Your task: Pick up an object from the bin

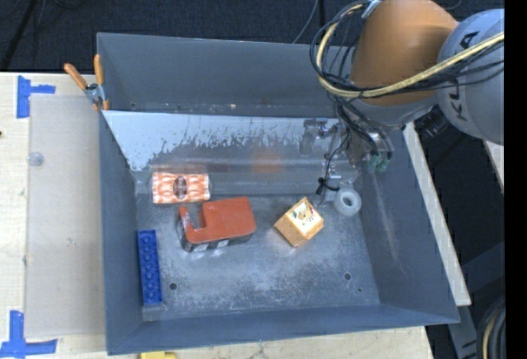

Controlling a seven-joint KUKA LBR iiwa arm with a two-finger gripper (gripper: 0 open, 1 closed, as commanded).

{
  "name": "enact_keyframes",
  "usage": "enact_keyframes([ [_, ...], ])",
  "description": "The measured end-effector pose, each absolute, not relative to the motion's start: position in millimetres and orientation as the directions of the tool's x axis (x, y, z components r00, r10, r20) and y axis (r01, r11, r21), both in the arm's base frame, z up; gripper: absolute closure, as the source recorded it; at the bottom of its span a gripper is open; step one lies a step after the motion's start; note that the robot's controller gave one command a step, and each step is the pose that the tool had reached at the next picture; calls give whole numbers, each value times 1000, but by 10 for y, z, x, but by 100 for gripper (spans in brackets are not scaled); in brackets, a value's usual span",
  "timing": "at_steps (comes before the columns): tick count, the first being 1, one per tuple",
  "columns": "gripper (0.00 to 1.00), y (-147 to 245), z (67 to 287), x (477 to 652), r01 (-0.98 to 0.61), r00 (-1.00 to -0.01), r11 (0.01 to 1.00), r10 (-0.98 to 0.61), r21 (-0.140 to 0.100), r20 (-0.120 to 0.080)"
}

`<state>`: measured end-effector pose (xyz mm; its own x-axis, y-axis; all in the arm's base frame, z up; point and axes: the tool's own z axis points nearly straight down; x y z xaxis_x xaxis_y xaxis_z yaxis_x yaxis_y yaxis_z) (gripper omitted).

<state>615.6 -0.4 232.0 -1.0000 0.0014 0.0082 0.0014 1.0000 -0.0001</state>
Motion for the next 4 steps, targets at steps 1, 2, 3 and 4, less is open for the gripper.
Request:
enact_keyframes([
  [1, 0, -4, 2369, 6166, 2, -1000, 1000, 2, 0, 0],
  [2, 0, 133, 1911, 6202, -67, -998, 998, -67, -1, -2],
  [3, 100, 124, 824, 6035, 5, -1000, 1000, 5, 1, -1],
  [4, 0, 123, 821, 6032, 5, -1000, 1000, 5, 1, 0],
])
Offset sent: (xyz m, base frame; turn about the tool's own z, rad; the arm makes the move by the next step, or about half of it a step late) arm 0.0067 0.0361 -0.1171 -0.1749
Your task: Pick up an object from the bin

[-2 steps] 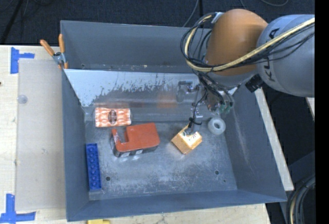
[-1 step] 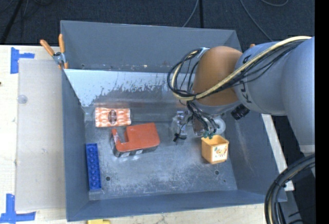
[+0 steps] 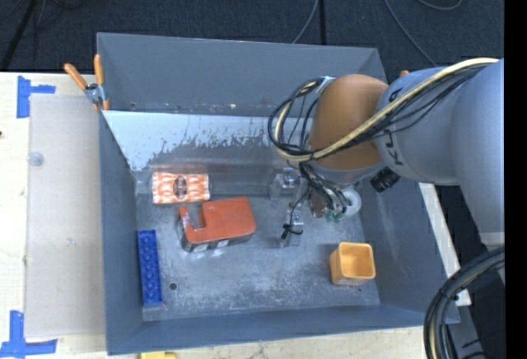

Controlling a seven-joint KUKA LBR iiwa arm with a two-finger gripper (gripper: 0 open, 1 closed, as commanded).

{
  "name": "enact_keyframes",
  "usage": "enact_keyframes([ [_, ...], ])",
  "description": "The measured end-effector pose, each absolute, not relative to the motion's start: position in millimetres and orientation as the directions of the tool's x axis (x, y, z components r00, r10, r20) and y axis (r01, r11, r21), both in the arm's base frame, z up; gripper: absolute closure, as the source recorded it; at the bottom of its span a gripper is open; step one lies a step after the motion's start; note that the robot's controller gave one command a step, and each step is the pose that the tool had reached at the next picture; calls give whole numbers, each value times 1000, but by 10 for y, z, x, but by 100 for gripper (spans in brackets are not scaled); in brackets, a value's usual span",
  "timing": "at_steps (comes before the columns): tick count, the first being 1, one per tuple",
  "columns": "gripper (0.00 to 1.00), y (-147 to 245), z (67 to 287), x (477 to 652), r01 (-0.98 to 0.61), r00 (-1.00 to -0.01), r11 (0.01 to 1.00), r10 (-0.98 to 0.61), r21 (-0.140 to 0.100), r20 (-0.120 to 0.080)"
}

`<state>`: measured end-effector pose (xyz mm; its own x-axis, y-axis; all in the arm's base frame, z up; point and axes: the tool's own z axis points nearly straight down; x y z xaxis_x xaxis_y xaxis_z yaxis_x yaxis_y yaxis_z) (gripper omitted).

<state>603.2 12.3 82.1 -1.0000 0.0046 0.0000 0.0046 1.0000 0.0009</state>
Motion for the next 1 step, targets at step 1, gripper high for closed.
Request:
enact_keyframes([
  [1, 0, 123, 821, 6032, 5, -1000, 1000, 5, 1, 0],
])
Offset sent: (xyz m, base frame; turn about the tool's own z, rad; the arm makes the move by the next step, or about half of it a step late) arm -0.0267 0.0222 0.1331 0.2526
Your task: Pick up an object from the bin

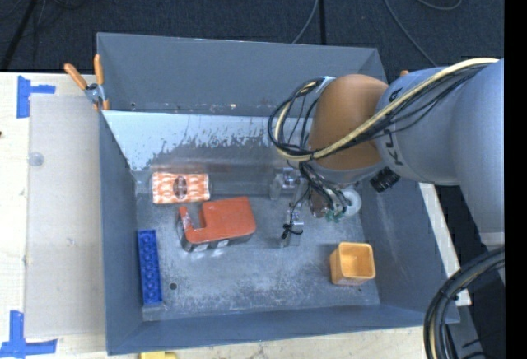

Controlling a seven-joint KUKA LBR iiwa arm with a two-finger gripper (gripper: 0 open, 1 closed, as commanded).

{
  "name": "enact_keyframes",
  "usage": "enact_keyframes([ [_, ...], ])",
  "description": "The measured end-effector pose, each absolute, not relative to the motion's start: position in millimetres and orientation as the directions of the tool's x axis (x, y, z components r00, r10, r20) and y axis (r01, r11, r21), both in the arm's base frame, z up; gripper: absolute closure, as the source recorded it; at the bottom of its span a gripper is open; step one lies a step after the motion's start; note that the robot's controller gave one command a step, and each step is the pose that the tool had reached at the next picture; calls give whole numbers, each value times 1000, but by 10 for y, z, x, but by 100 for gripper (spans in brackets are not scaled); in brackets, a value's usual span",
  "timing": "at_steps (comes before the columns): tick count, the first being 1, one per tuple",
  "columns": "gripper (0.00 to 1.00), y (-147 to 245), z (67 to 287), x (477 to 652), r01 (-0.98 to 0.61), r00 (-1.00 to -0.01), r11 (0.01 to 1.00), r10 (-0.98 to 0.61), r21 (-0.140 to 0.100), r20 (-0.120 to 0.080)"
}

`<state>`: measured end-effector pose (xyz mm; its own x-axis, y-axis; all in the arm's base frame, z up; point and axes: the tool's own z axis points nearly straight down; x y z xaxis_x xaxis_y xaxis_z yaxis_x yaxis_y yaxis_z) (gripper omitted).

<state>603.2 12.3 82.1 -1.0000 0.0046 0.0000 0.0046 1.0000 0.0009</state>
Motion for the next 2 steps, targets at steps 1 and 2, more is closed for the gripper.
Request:
enact_keyframes([
  [1, 0, 176, 1155, 5936, 77, -997, 997, 77, 0, 7],
  [2, 0, 622, 1554, 5708, 35, -999, 999, 35, 0, 3],
])
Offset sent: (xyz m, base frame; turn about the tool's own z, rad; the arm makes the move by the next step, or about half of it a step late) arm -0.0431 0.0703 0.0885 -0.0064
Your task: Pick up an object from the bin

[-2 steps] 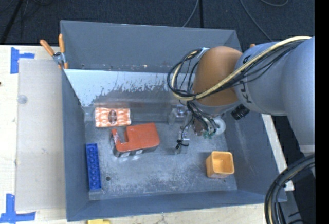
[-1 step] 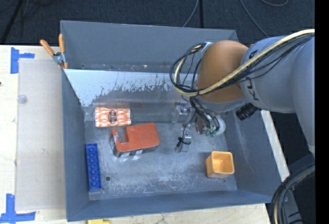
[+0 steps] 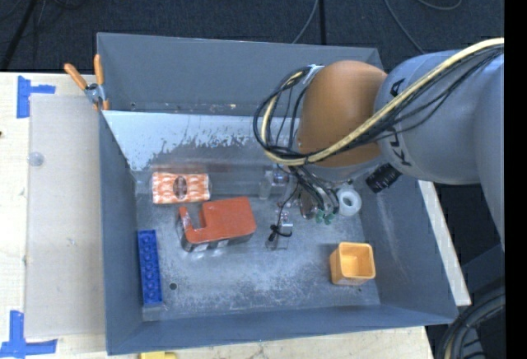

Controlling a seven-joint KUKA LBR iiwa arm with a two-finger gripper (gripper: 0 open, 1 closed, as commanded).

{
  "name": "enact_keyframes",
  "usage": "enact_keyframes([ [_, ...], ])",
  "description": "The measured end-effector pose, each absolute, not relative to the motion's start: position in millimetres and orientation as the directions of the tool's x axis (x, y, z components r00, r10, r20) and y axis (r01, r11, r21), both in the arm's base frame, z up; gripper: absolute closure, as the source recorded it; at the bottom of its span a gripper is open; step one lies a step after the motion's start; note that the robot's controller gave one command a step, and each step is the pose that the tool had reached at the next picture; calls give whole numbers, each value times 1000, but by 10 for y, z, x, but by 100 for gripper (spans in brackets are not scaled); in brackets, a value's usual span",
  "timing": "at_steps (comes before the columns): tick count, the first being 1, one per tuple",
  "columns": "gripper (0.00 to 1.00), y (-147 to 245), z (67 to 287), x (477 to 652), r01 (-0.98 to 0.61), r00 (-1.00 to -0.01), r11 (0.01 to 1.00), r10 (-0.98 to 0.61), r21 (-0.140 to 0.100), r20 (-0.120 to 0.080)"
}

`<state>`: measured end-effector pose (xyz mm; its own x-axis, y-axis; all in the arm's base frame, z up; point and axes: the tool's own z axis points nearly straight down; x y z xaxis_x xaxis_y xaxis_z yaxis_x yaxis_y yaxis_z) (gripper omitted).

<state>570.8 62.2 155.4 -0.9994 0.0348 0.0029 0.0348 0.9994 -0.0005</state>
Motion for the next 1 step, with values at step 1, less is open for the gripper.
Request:
enact_keyframes([
  [1, 0, 686, 1238, 5963, 9, -1000, 1000, 9, 4, -9],
])
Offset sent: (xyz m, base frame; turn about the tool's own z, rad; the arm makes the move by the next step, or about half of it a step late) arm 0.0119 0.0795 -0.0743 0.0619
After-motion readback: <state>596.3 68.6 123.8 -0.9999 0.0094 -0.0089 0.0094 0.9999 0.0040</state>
